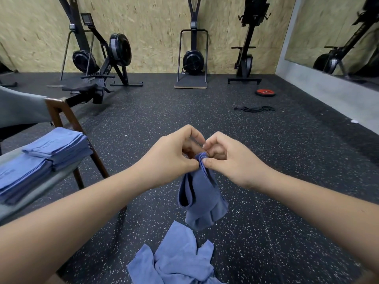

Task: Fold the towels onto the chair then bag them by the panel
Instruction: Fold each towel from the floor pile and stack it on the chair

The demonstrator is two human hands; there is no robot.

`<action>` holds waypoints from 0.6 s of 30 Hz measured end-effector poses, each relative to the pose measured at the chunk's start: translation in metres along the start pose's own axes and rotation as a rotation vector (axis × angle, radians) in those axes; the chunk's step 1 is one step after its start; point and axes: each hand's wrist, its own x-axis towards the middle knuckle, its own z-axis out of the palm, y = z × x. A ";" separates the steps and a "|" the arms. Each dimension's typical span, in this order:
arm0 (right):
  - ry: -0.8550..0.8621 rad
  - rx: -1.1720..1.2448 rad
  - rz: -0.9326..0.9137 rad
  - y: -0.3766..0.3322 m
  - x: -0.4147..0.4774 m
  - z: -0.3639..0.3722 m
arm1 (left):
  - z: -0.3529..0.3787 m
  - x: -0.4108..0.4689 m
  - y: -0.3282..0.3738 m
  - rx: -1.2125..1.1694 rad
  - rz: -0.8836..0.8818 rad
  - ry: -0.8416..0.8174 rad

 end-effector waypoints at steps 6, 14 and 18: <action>0.130 0.033 -0.039 -0.006 0.006 -0.011 | 0.000 0.003 -0.003 0.150 0.095 0.109; 0.197 0.043 -0.070 -0.006 0.006 -0.031 | -0.003 0.007 -0.021 0.351 0.222 0.155; 0.201 0.019 -0.084 -0.005 0.005 -0.030 | 0.005 0.010 -0.022 0.366 0.248 0.167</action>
